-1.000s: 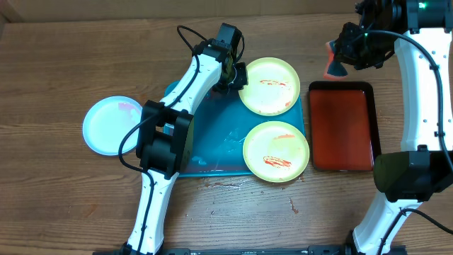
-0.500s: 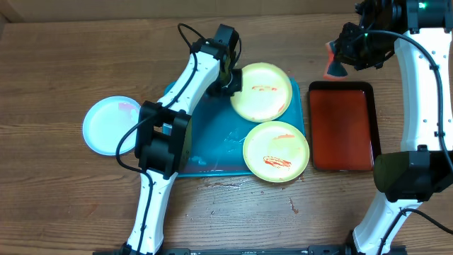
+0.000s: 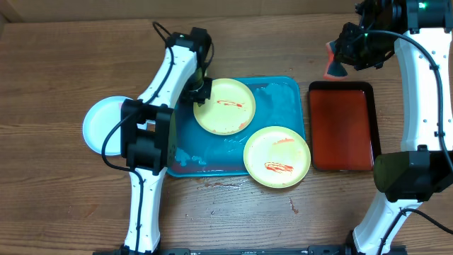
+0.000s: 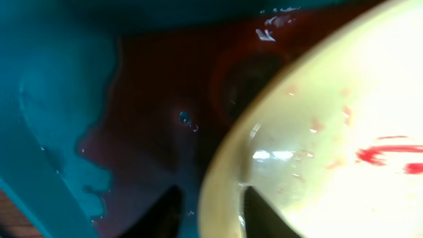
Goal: Clean dirty plates on tray and stack at the side
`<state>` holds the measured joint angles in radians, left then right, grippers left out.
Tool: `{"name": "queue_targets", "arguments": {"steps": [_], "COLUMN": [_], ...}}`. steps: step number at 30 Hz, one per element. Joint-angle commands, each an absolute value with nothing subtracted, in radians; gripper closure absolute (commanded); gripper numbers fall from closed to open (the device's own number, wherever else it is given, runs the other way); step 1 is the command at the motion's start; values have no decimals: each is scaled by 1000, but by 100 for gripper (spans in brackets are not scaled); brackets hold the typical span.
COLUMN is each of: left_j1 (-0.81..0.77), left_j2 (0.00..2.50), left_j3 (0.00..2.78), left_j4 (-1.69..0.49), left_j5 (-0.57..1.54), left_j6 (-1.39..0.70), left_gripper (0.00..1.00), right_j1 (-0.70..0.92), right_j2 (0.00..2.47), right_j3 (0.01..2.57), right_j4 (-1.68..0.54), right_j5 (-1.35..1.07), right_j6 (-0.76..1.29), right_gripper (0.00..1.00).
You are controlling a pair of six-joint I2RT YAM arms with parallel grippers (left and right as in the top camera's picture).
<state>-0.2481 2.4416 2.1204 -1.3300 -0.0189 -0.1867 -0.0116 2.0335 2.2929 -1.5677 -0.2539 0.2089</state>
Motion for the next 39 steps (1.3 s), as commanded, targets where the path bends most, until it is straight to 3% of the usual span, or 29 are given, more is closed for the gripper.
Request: {"name": "queue_targets", "arguments": {"steps": [1, 4, 15, 18, 27, 39], "left_j1": [-249, -252, -264, -250, -218, -213], "left_j2": [2421, 2421, 2421, 2421, 2421, 2421], "left_j3": [2122, 2112, 2036, 2011, 2010, 2010], "left_j4": [-1357, -1370, -1364, -1315, -1258, -1251], "left_j5": [113, 158, 146, 138, 112, 112], "left_j6": [-212, -271, -295, -295, -292, -292], "left_gripper": [62, 74, 78, 95, 96, 96], "right_j1": [-14, -14, -14, -14, -14, -14], "right_j2": [1994, 1994, 1994, 1994, 1994, 1994], "right_j3": [2311, 2310, 2295, 2259, 2065, 1633], "right_j4": [-1566, -1566, -1563, -1554, -1492, -1226], "right_j5": [-247, -247, -245, -244, -171, -1], "right_j6": [208, 209, 208, 208, 210, 213], "right_gripper": [96, 96, 95, 95, 96, 96]}}
